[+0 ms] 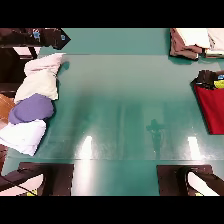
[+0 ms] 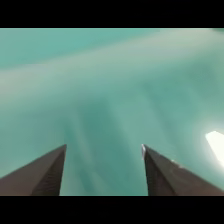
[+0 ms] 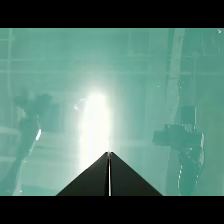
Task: Fold the shirts.
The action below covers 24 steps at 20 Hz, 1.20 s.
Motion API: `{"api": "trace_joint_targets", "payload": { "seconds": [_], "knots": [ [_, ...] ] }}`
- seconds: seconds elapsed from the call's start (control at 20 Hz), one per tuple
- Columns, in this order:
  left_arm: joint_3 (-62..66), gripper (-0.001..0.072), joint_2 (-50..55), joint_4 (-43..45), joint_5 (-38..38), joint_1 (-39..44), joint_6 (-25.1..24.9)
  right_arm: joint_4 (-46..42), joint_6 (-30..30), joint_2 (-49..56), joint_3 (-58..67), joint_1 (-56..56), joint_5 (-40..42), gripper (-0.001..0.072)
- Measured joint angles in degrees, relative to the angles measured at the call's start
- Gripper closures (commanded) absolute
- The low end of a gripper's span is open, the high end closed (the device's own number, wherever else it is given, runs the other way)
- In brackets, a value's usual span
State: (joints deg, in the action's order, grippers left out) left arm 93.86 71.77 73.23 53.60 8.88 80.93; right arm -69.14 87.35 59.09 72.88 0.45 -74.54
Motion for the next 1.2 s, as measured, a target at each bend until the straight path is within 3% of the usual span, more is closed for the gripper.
{"api": "trace_joint_targets", "payload": {
  "seconds": [0.35,0.75,1.2],
  "knots": [
    [0.0,0.0147,14.4,14.6,-8.6,-8.0,7.6,0.1,0.0,0.0,0.0,0.0,0.0,0.0698],
    [0.0,0.0147,30.1,17.5,-18.8,-14.1,10.5,0.1,0.0,0.0,0.0,0.0,-0.7,0.0697],
    [0.0,0.0147,35.1,20.0,-27.5,-14.7,10.7,0.1,0.0,0.0,-0.1,0.0,-3.2,0.0697]
  ]
}}
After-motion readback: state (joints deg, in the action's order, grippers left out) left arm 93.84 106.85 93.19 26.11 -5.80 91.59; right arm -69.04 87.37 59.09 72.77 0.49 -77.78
